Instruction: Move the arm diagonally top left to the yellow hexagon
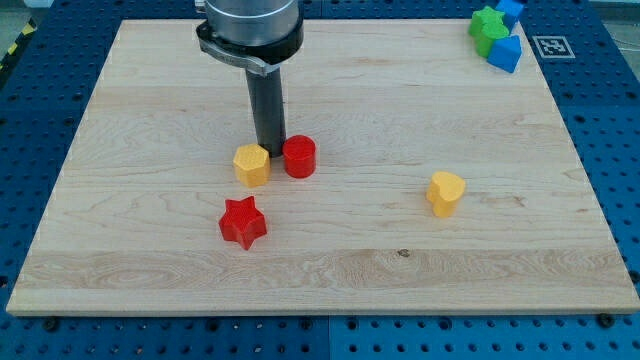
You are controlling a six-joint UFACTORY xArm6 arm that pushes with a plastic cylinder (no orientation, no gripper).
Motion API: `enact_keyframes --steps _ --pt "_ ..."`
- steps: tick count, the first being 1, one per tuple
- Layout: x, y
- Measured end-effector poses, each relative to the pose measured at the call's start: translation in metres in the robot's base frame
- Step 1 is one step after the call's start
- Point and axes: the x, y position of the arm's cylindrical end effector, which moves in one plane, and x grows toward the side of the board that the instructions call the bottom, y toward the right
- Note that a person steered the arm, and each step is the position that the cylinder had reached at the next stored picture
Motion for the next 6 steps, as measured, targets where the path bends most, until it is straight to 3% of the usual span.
enact_keyframes --steps 3,6 --pt "-0.065 -0.036" --pt "-0.053 -0.048"
